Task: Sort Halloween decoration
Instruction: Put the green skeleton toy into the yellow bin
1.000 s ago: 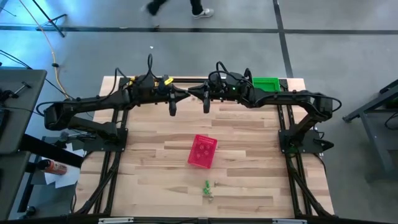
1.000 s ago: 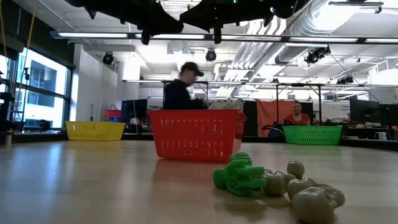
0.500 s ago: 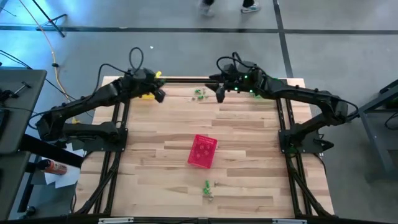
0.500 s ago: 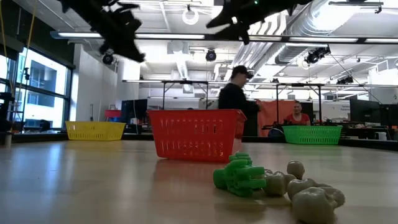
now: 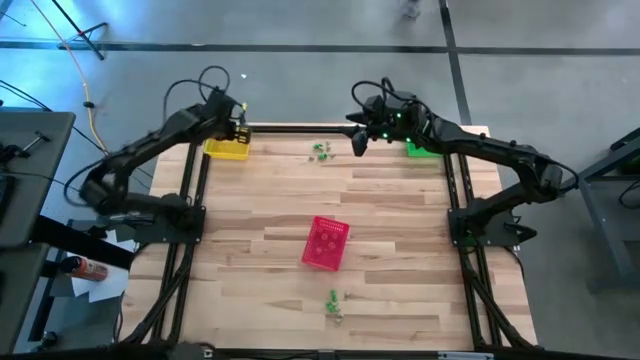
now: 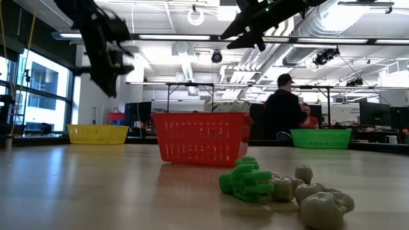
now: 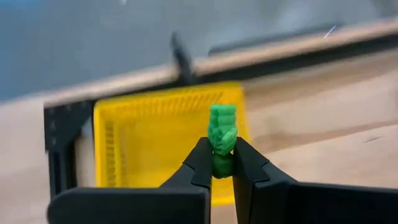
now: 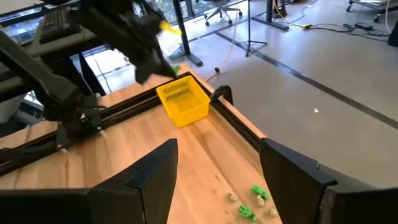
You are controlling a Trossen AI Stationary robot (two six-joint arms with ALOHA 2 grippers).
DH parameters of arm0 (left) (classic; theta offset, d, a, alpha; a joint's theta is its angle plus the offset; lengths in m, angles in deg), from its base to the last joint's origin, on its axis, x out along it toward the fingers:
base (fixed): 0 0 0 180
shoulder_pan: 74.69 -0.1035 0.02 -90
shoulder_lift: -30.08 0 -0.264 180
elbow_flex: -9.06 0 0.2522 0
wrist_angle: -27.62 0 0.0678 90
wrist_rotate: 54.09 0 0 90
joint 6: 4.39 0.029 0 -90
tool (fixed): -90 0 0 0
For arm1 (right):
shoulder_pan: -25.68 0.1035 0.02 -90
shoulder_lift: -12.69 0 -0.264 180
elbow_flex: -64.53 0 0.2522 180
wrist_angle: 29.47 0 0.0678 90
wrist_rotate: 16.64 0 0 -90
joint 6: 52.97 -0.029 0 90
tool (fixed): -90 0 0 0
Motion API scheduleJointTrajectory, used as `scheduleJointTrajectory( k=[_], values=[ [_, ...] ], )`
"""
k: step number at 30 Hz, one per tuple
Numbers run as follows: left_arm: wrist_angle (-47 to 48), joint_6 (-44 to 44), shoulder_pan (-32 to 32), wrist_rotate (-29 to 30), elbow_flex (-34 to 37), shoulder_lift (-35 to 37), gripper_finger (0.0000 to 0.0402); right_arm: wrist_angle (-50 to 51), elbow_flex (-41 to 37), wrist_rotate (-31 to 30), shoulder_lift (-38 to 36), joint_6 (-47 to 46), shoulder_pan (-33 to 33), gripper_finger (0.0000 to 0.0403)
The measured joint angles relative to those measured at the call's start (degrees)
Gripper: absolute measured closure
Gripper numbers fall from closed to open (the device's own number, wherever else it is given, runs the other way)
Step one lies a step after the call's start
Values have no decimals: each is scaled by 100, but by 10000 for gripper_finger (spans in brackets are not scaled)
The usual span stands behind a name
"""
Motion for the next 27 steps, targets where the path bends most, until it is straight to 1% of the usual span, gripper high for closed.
scheduleJointTrajectory(
  k=[7, 10, 13, 20, 27],
  values=[
    [41, -404, -353, -67, -29, -1352, 395, 51, 0, 0, 0, 0, -37, 180],
    [20, -429, -463, -67, -29, -1796, 392, 141, 0, 2, 0, 0, -37, 180],
    [-59, -440, -530, -194, -31, -2122, 391, 299, 0, 1, 2, 1, -37, 180],
    [-146, -532, -564, -217, -107, -2278, 388, 610, 0, 2, 2, -51, -22, 180],
    [-167, -501, -594, -240, -108, -2278, 386, 640, 0, 3, 4, -158, -22, 180]
  ],
)
